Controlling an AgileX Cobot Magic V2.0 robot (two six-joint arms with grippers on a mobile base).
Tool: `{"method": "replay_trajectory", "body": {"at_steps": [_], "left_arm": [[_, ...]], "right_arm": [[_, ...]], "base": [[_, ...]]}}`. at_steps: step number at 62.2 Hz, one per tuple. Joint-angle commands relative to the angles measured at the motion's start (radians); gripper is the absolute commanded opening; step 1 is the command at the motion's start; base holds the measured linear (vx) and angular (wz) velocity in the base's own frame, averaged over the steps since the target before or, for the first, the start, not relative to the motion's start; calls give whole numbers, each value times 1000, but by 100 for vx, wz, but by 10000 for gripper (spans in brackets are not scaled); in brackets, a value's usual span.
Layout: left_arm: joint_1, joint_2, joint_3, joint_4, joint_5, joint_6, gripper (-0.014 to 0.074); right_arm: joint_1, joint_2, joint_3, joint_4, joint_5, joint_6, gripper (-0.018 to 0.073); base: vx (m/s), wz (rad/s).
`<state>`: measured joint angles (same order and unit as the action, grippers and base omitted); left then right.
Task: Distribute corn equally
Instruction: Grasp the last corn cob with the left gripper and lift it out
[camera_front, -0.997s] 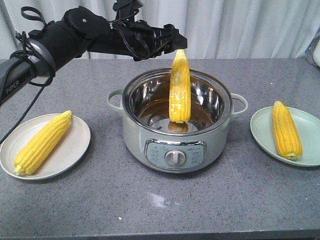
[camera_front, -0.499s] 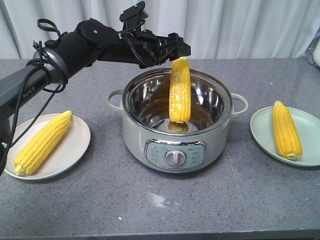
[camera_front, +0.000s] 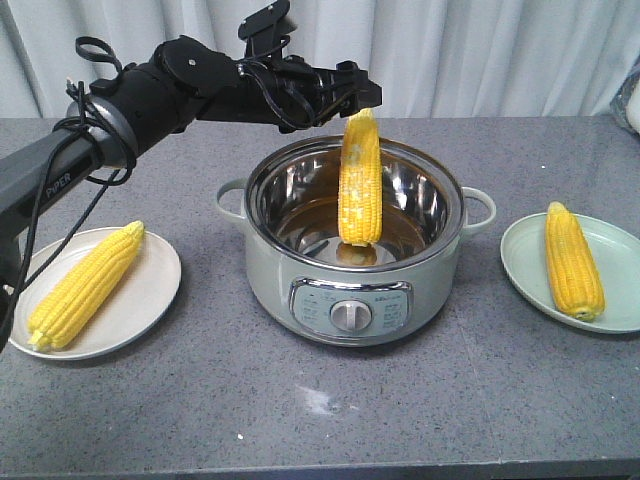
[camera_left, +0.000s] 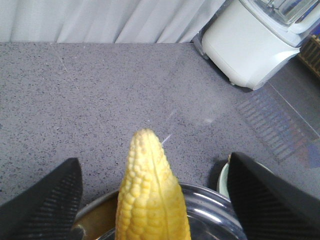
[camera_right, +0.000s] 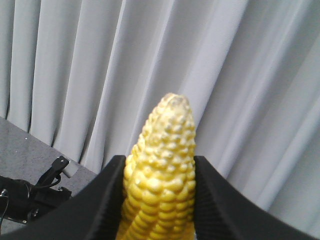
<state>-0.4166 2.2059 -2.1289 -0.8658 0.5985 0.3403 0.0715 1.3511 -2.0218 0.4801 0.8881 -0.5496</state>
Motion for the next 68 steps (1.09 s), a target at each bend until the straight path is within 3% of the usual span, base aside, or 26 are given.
{"method": "replay_trajectory", "body": {"at_steps": [1,52,68], "left_arm": [[-7,-66,-35,-39,-44,2,580],[-26,-30,-35,-65,-64,45,580],[-26,-9,-35,-70,-42,43,532]], "right_arm": [[-4,-19,-20,13,-71,0,-1],[-4,-4,-20,12,-59,-1,-1],[-4,-4,-20,12,-59,-1,-1]], "base": [[0,0],[0,0],[0,0]]}}
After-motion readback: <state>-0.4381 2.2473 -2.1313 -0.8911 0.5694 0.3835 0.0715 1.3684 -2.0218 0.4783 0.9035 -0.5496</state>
